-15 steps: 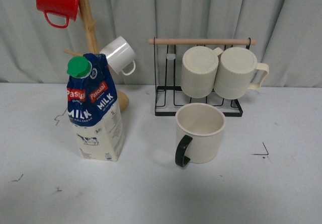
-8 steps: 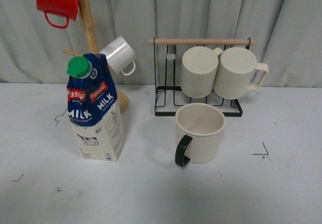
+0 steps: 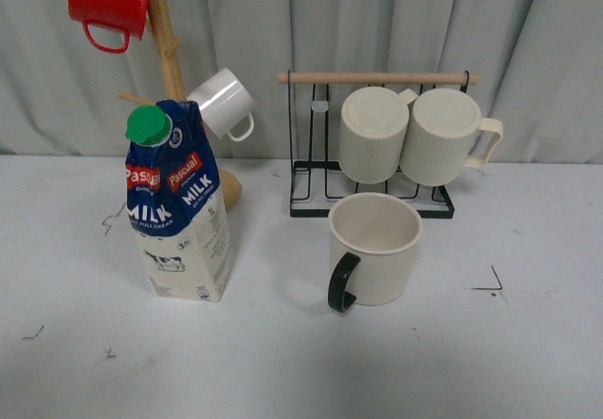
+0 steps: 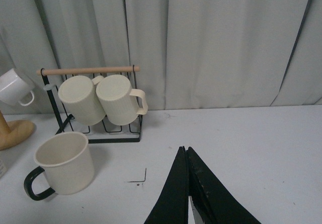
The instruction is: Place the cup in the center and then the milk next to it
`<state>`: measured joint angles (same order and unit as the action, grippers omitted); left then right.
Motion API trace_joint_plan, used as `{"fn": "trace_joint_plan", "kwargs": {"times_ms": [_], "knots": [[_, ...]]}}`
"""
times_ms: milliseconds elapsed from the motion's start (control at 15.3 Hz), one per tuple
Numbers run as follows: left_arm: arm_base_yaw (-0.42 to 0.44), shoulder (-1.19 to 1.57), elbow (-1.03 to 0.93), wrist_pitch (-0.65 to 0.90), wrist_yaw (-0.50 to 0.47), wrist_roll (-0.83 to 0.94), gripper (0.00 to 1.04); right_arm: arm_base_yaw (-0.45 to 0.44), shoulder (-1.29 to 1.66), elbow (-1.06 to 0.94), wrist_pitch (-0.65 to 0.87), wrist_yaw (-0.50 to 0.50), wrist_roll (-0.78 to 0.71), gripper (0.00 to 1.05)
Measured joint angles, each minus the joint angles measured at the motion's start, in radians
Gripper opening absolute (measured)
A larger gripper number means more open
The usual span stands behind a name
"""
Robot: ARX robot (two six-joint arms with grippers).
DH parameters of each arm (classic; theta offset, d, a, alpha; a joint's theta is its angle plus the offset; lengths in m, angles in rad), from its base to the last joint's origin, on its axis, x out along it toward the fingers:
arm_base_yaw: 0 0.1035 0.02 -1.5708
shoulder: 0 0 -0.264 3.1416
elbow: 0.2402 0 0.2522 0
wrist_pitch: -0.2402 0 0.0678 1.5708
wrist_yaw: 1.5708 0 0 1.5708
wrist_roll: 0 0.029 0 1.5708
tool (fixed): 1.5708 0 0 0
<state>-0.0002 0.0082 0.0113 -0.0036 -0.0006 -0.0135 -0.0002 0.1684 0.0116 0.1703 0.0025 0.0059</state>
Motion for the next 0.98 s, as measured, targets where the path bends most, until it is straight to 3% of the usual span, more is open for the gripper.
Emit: {"fn": "trace_joint_plan", "kwargs": {"times_ms": [131,328,393,524,655,786,983], "knots": [[0.000,0.000,0.000,-0.001,0.000,0.000,0.98,0.000,-0.165,0.000,-0.167,-0.002,0.000,0.02],[0.000,0.000,0.000,0.000,0.001,0.000,0.98,0.000,-0.163,0.000,-0.177,-0.002,0.000,0.02],[0.000,0.000,0.000,0.000,0.000,0.000,0.98,0.000,-0.164,0.000,-0.174,-0.002,0.000,0.06],[0.000,0.000,0.000,-0.003,0.002,-0.001,0.98,0.000,-0.164,0.000,-0.174,-0.002,0.000,0.28],[0.010,0.099,0.055,-0.151,0.082,0.000,0.98,0.000,-0.164,0.000,-0.174,-0.003,0.000,0.48],[0.019,0.290,0.105,-0.030,0.180,0.011,0.98,0.000,-0.164,0.000,-0.174,-0.002,0.000,0.74],[-0.044,0.557,0.172,0.165,0.192,0.027,0.98,0.000,-0.164,0.000,-0.174,-0.002,0.000,1.00]]}}
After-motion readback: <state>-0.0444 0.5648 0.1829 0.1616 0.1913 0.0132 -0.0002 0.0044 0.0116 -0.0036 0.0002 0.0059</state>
